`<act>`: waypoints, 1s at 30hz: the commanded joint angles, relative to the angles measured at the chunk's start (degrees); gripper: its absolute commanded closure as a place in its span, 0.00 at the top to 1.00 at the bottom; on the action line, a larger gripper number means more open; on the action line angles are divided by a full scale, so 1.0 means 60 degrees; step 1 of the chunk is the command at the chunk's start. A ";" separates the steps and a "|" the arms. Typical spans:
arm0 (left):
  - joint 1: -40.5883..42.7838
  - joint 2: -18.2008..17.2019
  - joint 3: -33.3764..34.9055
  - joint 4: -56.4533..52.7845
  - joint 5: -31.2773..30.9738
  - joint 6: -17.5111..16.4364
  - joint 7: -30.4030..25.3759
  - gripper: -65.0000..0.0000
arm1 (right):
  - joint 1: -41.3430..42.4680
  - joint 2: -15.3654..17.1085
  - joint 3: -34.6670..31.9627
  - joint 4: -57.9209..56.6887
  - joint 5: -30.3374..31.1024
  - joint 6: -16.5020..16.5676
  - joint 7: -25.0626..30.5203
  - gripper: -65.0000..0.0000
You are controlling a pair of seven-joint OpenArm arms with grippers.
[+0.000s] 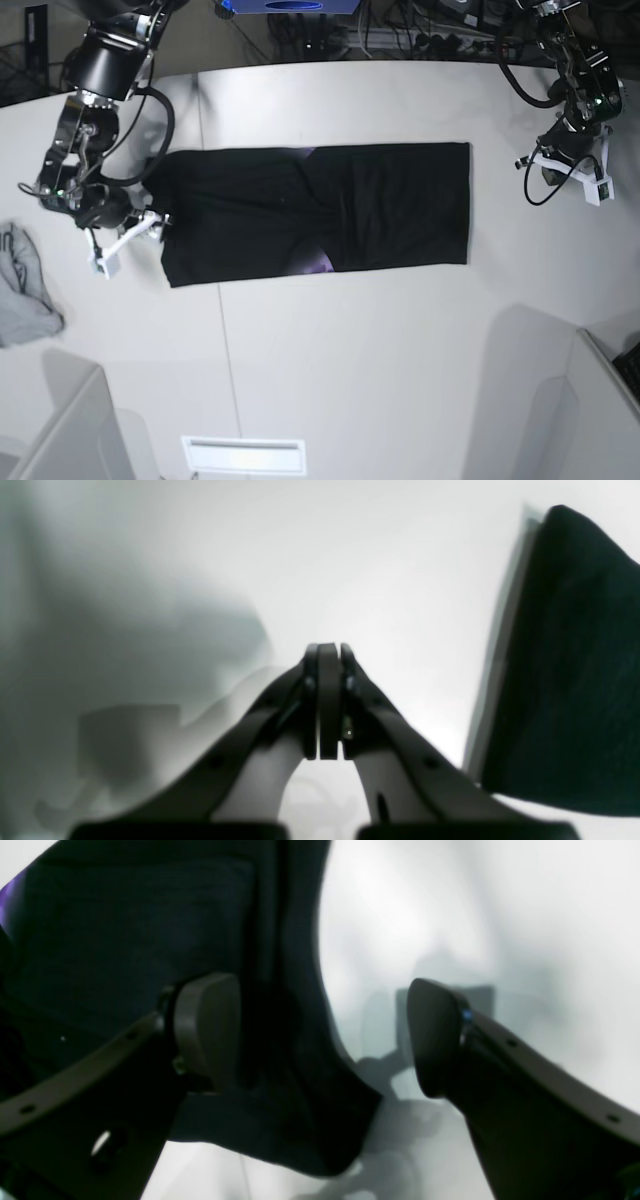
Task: Fold the T-shirt properly
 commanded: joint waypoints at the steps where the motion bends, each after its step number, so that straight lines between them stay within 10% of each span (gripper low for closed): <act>1: -0.0048 -0.0129 -0.0038 0.0146 -0.0080 -0.0054 -0.0163 0.00 | 0.0212 0.0115 0.0057 0.0115 0.0147 0.0078 0.0101 0.76; 30: -0.0693 -0.0085 0.1544 -0.0338 0.0008 -0.0040 -0.0177 0.00 | -0.0066 0.0041 -0.0851 -0.1174 0.0689 0.1689 -0.0427 0.75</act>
